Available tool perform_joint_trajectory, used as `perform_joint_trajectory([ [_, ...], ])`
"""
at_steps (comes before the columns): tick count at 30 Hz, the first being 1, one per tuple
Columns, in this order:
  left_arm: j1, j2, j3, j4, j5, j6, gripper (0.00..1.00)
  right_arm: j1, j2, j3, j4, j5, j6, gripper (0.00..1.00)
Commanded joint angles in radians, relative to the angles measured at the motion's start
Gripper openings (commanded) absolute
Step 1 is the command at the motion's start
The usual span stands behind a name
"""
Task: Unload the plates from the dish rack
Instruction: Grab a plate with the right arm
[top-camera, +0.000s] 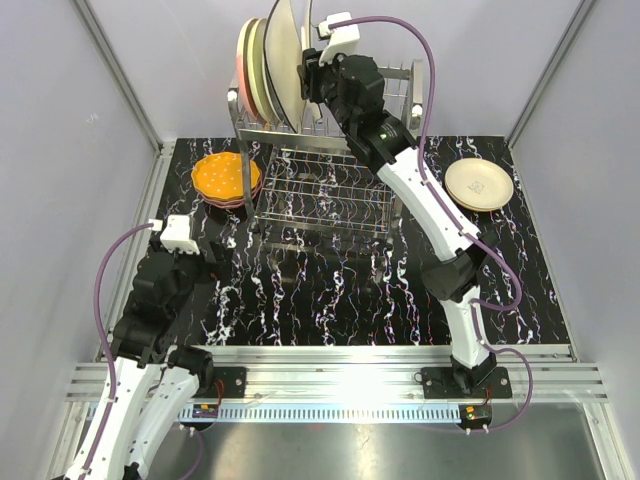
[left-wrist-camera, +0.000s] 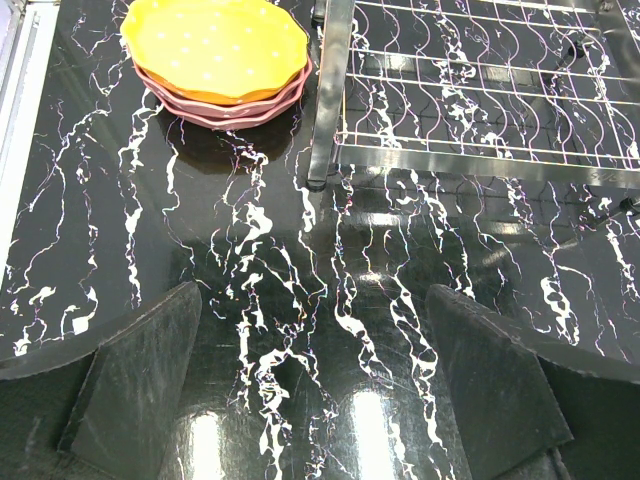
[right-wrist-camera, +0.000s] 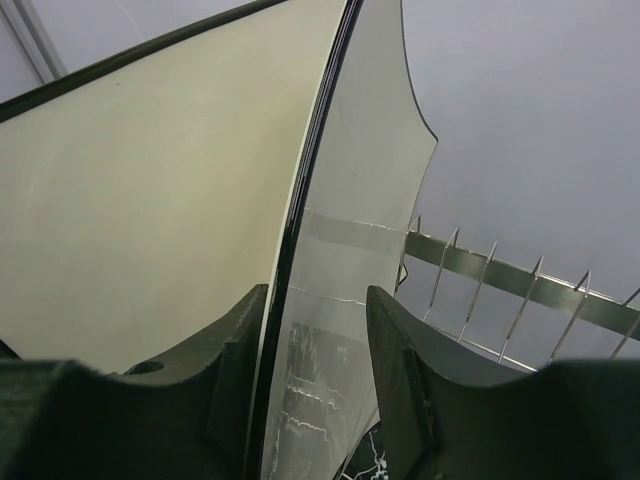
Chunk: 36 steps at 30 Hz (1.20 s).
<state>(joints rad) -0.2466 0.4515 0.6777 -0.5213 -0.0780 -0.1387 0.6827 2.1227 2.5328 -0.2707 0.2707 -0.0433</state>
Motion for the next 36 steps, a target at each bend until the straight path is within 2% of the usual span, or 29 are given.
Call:
perform_joint_trajectory([
  [1, 0.004, -0.002, -0.004, 0.055, 0.021, 0.013, 0.99, 0.005, -0.004, 0.076, 0.054, 0.030, 0.026, 0.01],
  [11, 0.003, 0.006, -0.004, 0.055, 0.024, 0.013, 0.99, 0.003, -0.009, 0.198, 0.050, 0.004, 0.029, 0.00],
  [22, 0.003, 0.007, -0.003, 0.053, 0.024, 0.013, 0.99, 0.003, -0.018, 0.244, 0.064, -0.016, 0.014, 0.00],
  [30, 0.004, 0.009, -0.003, 0.052, 0.026, 0.013, 0.99, 0.003, -0.024, 0.233, 0.045, -0.031, 0.026, 0.00],
  [36, 0.003, 0.007, -0.003, 0.050, 0.026, 0.013, 0.99, 0.005, -0.030, 0.159, 0.021, -0.045, 0.065, 0.00],
])
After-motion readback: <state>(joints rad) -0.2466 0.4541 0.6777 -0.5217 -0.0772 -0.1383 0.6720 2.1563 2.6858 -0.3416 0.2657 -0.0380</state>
